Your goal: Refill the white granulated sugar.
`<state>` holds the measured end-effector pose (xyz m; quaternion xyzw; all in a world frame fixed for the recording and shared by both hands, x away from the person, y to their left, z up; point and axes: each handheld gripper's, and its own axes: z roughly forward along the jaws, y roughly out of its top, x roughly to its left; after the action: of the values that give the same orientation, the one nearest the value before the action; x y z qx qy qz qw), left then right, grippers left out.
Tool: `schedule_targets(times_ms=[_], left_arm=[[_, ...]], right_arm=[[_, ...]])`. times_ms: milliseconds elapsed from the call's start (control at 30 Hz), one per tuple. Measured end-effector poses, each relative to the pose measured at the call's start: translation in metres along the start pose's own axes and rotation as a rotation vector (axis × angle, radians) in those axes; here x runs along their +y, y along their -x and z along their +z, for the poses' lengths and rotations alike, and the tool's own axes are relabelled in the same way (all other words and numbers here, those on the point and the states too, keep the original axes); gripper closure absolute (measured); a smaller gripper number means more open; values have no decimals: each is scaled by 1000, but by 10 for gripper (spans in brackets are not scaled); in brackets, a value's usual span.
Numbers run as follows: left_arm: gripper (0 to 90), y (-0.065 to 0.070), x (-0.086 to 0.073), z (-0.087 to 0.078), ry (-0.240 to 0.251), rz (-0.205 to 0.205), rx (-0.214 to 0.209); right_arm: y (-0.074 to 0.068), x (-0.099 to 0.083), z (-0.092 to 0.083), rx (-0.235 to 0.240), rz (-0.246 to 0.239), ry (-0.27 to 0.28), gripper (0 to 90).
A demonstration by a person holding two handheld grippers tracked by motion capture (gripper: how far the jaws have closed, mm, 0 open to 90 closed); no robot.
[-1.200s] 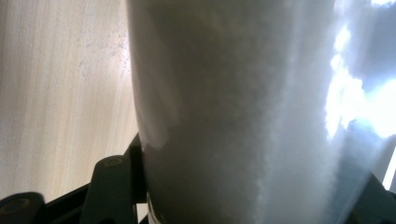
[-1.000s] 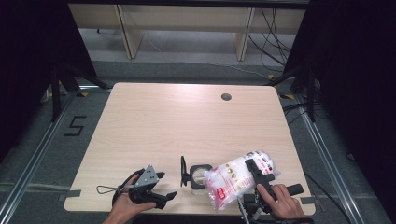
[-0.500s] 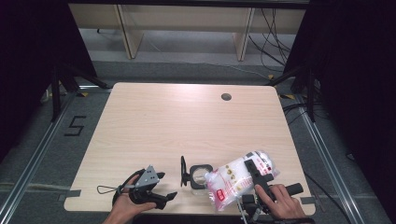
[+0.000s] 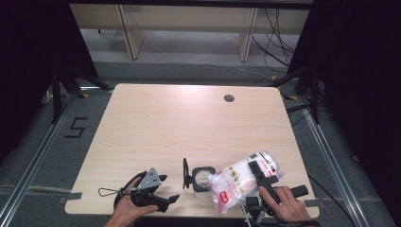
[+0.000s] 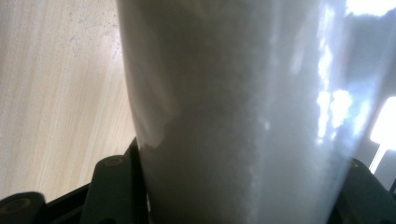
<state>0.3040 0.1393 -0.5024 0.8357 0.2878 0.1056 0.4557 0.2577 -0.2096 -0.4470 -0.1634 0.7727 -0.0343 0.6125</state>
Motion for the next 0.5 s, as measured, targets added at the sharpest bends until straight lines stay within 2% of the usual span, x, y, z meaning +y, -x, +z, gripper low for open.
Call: schedule_targets(times_ms=[33,67,100,200,267,500], left_arm=[[172,-1,0,0,-1,20,-1],[172,0,0,0,-5,-8,0],[172,0,0,0,-1,-6,3],[172,0,0,0,-1,-6,2],[172,-1,0,-1,-12,-1,4],[173,-1,0,-1,-11,1,5]], right_arm=[[2,0,0,3,-25,0,441],[2,-1,0,-11,-29,6,441],[2,0,-2,13,-38,-20,441],[3,0,-2,2,-52,-6,441],[3,0,-1,1,-38,4,441],[6,1,-3,-10,-57,4,441]])
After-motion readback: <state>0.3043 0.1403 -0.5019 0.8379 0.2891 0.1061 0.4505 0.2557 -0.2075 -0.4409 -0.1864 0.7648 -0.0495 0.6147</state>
